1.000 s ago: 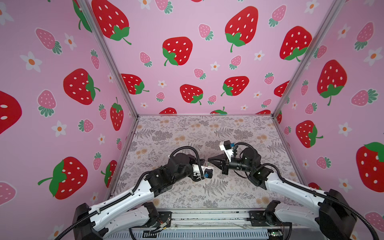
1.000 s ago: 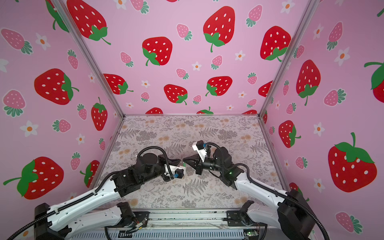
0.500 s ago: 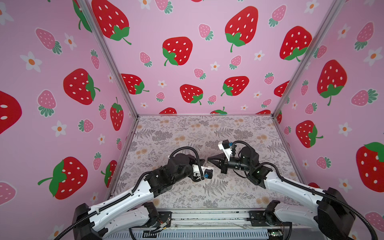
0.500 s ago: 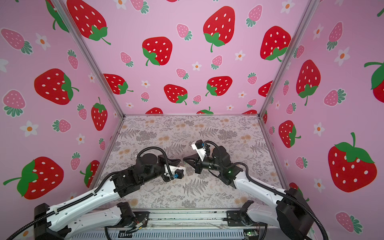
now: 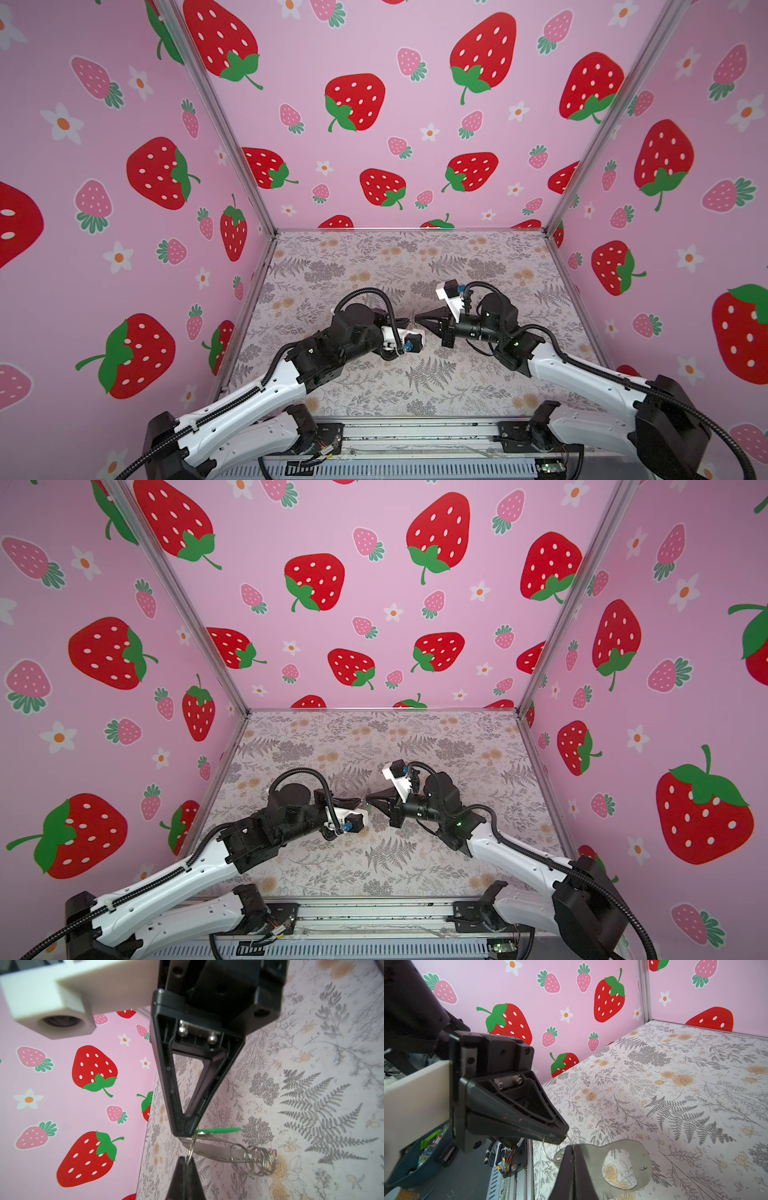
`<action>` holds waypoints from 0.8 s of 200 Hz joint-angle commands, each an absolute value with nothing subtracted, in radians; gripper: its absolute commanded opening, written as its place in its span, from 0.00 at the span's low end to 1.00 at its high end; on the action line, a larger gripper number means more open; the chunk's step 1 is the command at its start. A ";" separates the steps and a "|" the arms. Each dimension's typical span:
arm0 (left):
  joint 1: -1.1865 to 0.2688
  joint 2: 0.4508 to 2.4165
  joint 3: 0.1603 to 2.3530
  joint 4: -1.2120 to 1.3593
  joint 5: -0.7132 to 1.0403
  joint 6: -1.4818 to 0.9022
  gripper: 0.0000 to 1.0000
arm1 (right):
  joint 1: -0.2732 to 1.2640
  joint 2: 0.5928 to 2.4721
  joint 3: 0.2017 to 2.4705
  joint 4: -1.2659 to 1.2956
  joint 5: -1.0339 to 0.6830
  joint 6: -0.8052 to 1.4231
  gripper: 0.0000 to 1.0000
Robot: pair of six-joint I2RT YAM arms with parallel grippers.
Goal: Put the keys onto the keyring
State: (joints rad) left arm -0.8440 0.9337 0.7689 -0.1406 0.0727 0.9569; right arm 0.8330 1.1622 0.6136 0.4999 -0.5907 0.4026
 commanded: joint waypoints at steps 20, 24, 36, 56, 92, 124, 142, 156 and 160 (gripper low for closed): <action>-0.762 0.900 0.757 -0.024 0.336 0.801 0.00 | 0.830 1.147 0.616 0.471 -0.597 0.371 0.06; -0.757 0.901 0.755 -0.018 0.349 0.790 0.00 | 0.828 1.146 0.614 0.471 -0.601 0.371 0.06; -0.735 0.902 0.747 -0.001 0.391 0.757 0.00 | 0.823 1.144 0.617 0.462 -0.610 0.368 0.11; -0.712 0.898 0.727 0.034 0.434 0.717 0.00 | 0.818 1.130 0.611 0.458 -0.608 0.363 0.01; -0.692 0.889 0.710 0.054 0.484 0.693 0.00 | 0.802 1.113 0.589 0.491 -0.607 0.391 0.01; -0.678 0.889 0.702 0.070 0.512 0.671 0.00 | 0.793 1.104 0.579 0.499 -0.603 0.402 0.01; -0.669 0.894 0.698 0.080 0.541 0.654 0.00 | 0.787 1.103 0.578 0.494 -0.614 0.397 0.12; -0.661 0.902 0.700 0.089 0.564 0.631 0.00 | 0.781 1.091 0.578 0.478 -0.609 0.369 0.27; -0.657 0.905 0.700 0.094 0.572 0.623 0.00 | 0.779 1.084 0.578 0.474 -0.602 0.360 0.30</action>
State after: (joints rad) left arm -0.6716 0.9150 0.6952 0.0185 0.4801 0.6682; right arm 0.7971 1.1164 0.5926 0.4927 -0.6277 0.3756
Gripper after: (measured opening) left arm 0.047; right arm 0.231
